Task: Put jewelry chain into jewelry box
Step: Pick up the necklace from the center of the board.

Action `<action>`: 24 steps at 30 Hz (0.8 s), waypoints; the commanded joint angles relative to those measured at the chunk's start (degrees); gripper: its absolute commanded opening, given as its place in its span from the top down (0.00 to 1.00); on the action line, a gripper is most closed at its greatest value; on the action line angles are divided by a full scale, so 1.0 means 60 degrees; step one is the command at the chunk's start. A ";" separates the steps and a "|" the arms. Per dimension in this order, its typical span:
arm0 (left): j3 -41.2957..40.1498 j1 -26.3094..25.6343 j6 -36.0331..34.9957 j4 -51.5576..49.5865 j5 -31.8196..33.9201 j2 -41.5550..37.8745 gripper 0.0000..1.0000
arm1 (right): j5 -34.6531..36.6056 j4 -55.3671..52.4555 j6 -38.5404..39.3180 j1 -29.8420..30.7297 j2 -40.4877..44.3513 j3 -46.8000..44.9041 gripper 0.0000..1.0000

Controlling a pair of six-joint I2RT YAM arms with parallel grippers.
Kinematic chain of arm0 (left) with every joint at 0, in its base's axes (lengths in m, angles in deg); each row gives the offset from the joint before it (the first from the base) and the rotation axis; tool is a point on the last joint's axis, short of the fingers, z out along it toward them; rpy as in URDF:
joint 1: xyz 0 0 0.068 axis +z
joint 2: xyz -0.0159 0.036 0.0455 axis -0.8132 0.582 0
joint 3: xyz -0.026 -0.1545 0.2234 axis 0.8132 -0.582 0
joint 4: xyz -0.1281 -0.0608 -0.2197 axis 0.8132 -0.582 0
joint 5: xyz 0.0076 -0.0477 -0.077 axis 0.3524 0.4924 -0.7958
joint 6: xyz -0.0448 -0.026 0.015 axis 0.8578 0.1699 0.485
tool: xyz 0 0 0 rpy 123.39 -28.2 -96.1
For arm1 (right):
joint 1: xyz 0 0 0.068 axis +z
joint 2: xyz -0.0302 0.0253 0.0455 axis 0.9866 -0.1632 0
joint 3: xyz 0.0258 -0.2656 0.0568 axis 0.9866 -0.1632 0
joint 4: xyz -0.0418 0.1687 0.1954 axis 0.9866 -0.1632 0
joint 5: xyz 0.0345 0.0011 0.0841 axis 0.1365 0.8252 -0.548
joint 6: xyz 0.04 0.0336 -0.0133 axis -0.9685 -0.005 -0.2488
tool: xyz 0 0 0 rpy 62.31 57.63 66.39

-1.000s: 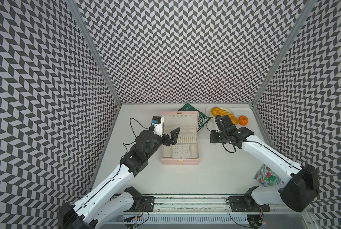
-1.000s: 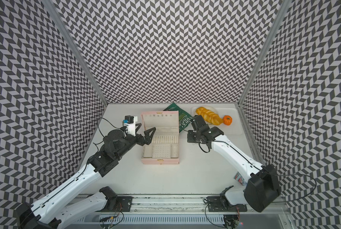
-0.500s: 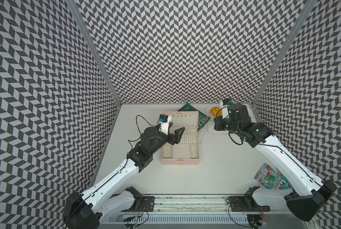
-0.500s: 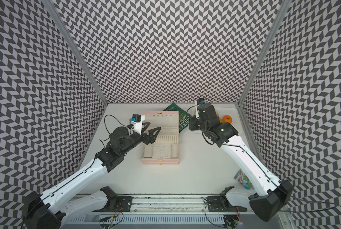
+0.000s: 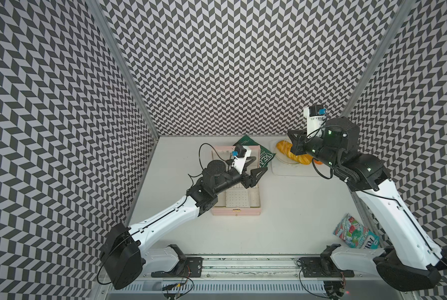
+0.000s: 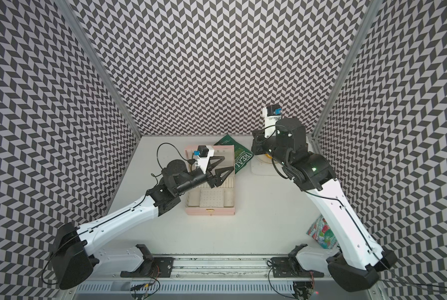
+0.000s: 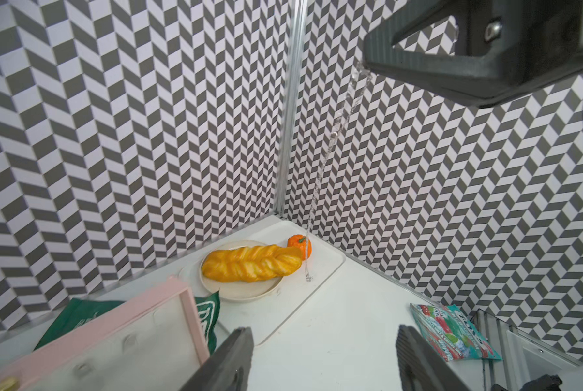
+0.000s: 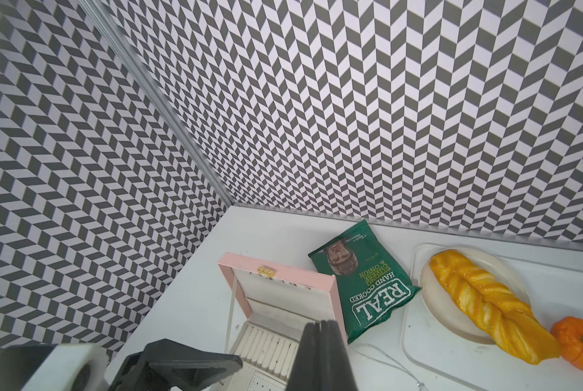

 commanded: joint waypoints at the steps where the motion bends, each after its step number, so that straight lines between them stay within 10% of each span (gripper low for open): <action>1: 0.0453 -0.0145 -0.0280 0.0801 -0.0313 0.0421 0.33 | -0.0003 -0.0268 0.0191 0.0043 -0.0018 0.0182 1.00; 24: 0.2667 -0.0728 -0.0829 0.1051 0.0031 0.2618 0.40 | -0.1734 -0.0029 -0.0772 0.0036 0.0176 0.0822 1.00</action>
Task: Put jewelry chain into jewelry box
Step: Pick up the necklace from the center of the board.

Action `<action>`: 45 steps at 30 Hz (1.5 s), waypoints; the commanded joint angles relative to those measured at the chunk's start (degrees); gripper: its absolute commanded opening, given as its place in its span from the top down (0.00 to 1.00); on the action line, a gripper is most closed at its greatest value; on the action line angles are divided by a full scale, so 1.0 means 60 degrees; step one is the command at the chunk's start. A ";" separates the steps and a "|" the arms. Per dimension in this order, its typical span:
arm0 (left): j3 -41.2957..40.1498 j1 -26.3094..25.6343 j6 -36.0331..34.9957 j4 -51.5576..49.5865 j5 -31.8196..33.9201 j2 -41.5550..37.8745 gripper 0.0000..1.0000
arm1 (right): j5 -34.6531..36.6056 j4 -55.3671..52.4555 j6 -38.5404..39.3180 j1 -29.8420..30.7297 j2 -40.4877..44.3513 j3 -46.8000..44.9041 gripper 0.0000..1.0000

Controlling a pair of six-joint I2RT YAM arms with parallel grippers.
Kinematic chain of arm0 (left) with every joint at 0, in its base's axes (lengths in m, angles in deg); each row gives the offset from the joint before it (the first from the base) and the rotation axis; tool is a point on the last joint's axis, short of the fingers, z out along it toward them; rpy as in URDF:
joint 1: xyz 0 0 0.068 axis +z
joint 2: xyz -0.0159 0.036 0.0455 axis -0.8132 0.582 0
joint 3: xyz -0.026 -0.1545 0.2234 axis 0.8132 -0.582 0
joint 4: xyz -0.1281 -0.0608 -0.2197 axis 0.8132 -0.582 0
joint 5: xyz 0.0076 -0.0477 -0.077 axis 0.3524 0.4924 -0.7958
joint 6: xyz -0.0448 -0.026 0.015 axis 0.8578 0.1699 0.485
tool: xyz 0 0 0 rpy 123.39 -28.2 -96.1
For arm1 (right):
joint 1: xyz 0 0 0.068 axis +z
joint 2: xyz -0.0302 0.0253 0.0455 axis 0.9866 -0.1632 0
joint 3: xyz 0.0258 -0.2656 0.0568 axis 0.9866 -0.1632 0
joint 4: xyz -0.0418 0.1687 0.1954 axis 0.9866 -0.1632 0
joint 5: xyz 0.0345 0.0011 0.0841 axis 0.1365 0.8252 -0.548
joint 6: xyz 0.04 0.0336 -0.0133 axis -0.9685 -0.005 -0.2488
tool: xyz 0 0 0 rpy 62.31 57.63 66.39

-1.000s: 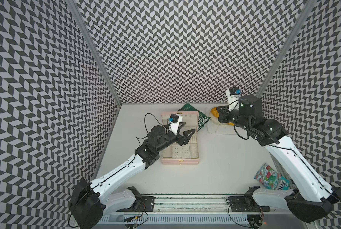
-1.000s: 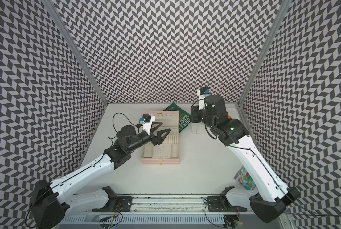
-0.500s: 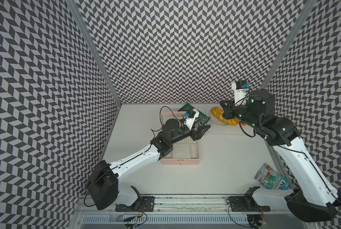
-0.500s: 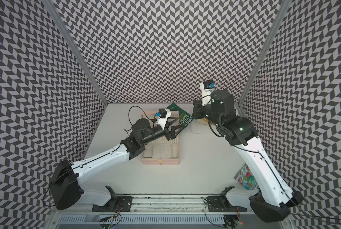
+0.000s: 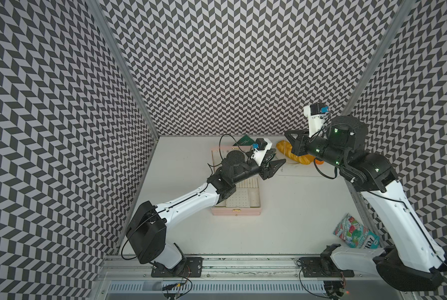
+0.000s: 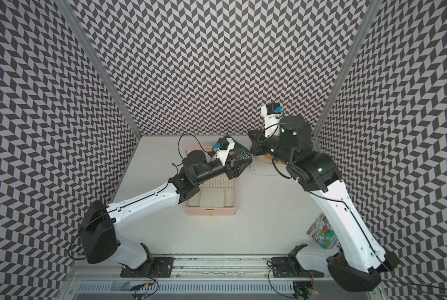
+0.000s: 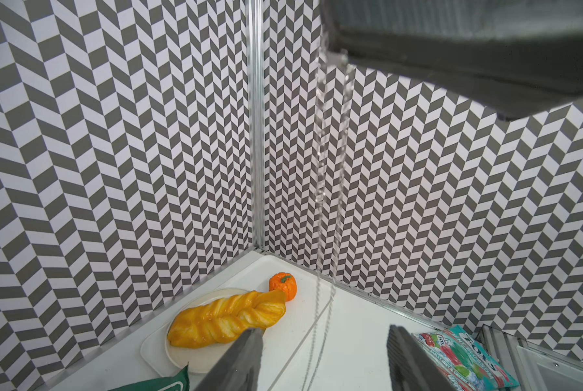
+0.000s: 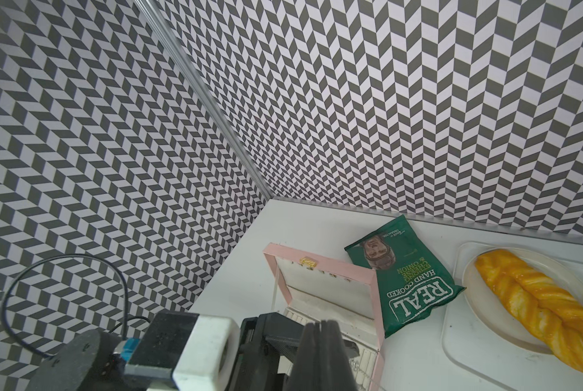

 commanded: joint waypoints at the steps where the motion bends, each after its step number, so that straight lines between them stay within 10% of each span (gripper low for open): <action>1: 0.0587 -0.0071 -0.0182 0.0180 0.0140 0.0285 0.42 | -0.0228 0.0390 -0.0175 0.0043 0.0184 0.0281 1.00; 45: 0.0731 -0.0087 -0.0016 0.0108 0.0120 0.0759 0.74 | -0.0068 0.0639 -0.0236 0.0029 0.0636 -0.0124 1.00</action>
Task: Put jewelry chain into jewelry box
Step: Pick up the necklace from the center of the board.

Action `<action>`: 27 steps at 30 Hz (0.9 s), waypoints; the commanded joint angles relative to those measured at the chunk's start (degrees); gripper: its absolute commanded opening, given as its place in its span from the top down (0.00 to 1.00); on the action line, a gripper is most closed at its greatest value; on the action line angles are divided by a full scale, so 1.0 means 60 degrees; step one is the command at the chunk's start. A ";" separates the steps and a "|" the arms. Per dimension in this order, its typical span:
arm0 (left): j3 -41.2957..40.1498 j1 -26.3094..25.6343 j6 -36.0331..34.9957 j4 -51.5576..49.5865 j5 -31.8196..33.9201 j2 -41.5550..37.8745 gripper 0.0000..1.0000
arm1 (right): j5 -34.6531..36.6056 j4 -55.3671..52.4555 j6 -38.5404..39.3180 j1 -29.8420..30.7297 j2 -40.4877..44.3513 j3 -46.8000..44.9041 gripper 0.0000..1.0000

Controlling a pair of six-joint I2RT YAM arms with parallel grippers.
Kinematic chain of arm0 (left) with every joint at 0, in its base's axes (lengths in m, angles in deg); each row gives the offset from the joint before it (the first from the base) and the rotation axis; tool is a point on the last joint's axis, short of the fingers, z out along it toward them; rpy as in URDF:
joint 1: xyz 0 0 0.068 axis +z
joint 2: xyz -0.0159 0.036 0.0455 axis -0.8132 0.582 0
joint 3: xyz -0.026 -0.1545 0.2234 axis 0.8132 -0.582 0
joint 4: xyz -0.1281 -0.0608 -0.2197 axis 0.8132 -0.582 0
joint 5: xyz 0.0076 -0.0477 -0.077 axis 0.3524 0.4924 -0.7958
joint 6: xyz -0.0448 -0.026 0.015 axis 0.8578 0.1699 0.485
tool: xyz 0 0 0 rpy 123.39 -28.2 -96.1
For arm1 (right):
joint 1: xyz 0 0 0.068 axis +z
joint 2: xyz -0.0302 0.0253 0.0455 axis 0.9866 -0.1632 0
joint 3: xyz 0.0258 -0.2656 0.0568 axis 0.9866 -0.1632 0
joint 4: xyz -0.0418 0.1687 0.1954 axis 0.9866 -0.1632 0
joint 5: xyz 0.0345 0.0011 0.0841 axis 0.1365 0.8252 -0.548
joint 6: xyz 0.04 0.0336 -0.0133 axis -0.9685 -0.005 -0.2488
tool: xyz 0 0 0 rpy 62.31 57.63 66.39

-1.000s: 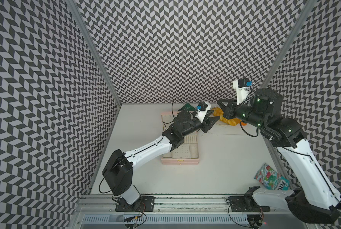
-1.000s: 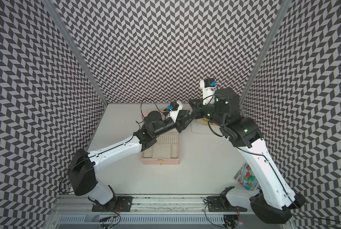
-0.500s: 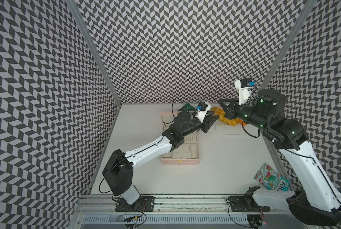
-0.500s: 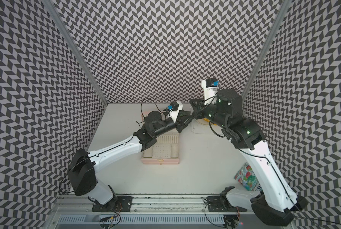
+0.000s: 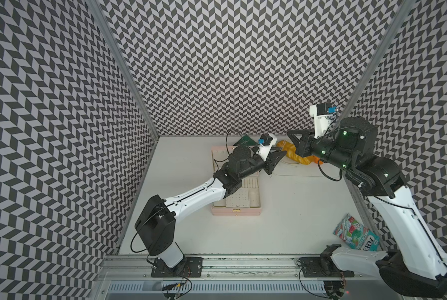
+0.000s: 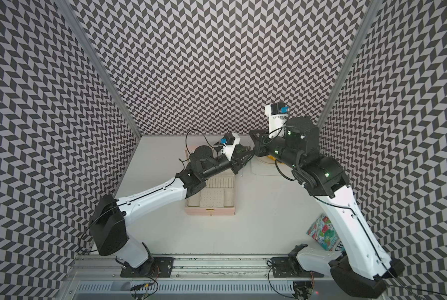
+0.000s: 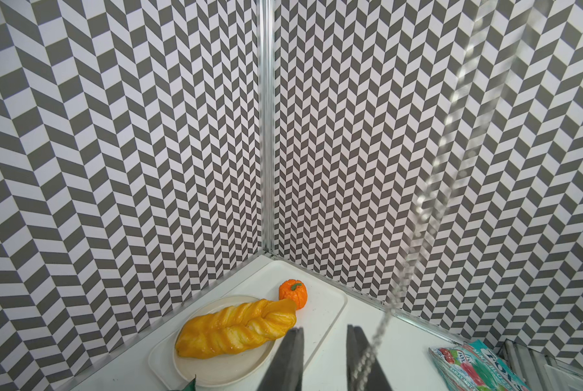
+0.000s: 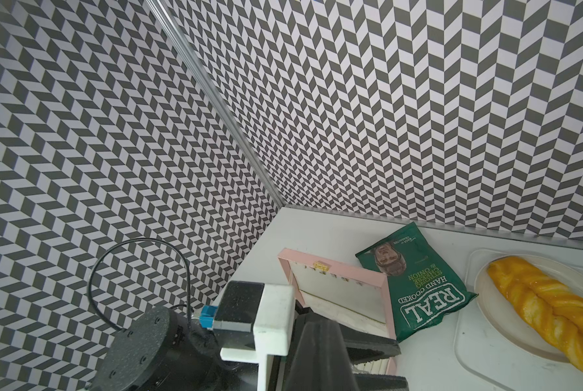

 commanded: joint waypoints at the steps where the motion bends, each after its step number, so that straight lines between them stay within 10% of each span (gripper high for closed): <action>1: -0.0150 -0.0063 0.0089 0.0280 -0.0135 -0.0026 0.74 | 0.0112 0.0561 -0.0062 0.0029 0.0276 -0.0120 1.00; 27: -0.0557 -0.0065 0.0200 0.0284 -0.0198 -0.0164 0.76 | 0.0250 0.0582 -0.0058 0.0029 0.0332 -0.0168 1.00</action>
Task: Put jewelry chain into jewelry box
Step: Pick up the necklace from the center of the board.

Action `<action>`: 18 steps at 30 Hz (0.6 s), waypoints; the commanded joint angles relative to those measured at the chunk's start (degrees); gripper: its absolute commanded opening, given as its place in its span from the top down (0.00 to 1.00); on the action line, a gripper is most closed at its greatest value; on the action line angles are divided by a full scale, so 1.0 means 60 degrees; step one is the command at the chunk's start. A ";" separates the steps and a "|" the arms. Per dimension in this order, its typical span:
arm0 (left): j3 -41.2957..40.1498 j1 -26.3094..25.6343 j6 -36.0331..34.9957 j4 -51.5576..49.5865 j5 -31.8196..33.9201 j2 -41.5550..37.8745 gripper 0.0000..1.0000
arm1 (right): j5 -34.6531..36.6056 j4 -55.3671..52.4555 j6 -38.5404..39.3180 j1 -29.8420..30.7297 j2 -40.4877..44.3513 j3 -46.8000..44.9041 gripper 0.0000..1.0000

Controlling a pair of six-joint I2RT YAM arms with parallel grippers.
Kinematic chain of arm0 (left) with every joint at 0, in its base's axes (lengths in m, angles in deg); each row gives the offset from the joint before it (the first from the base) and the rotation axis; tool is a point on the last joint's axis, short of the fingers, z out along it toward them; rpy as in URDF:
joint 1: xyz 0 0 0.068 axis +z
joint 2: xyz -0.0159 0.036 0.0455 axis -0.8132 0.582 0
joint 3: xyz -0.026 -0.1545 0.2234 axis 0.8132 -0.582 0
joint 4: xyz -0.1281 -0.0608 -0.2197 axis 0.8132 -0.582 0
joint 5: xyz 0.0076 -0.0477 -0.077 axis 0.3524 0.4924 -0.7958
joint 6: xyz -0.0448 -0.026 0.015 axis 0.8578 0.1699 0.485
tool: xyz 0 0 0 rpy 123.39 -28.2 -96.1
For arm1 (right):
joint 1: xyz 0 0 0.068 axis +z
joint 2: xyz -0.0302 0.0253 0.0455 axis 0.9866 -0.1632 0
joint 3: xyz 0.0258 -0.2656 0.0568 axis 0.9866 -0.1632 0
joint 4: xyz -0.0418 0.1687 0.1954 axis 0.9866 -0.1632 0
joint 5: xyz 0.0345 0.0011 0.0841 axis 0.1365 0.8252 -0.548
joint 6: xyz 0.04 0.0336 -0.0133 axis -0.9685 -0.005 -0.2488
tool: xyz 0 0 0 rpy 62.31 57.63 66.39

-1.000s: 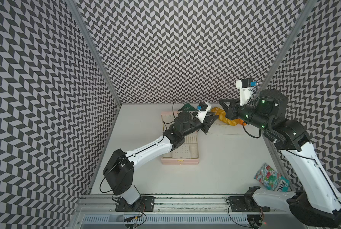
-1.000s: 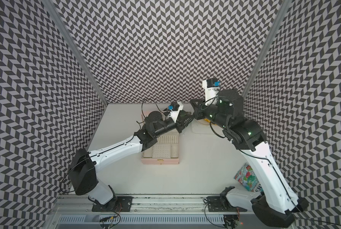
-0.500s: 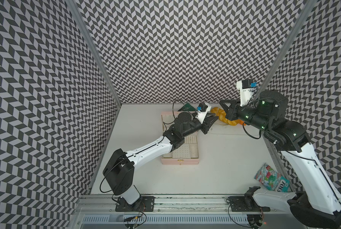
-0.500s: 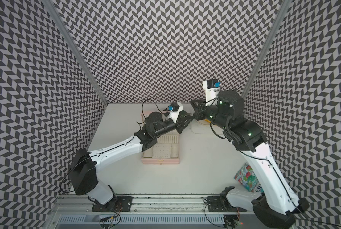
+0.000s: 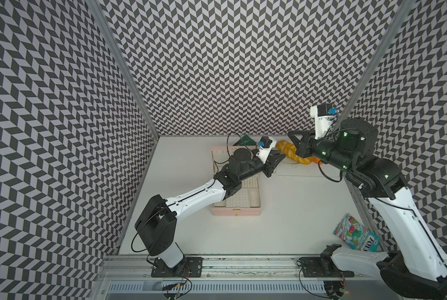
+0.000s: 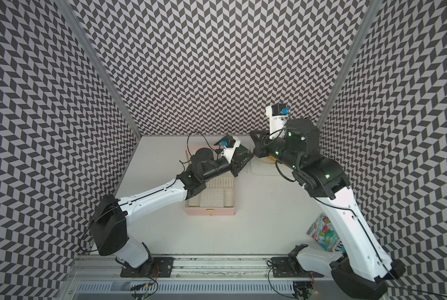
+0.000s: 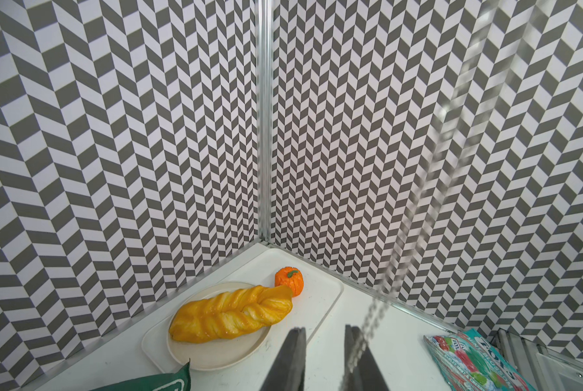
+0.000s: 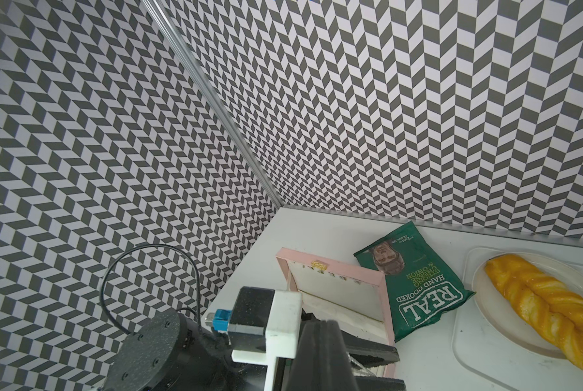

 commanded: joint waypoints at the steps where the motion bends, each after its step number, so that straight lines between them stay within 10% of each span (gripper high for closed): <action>1: -0.0140 -0.0067 0.0071 0.0224 -0.0128 -0.0170 0.77 | 0.0086 0.0520 -0.0032 0.0029 0.0214 -0.0001 1.00; 18: -0.0211 -0.0079 0.0104 0.0239 -0.0167 -0.0181 0.87 | 0.0213 0.0509 -0.0059 0.0029 0.0220 -0.0045 1.00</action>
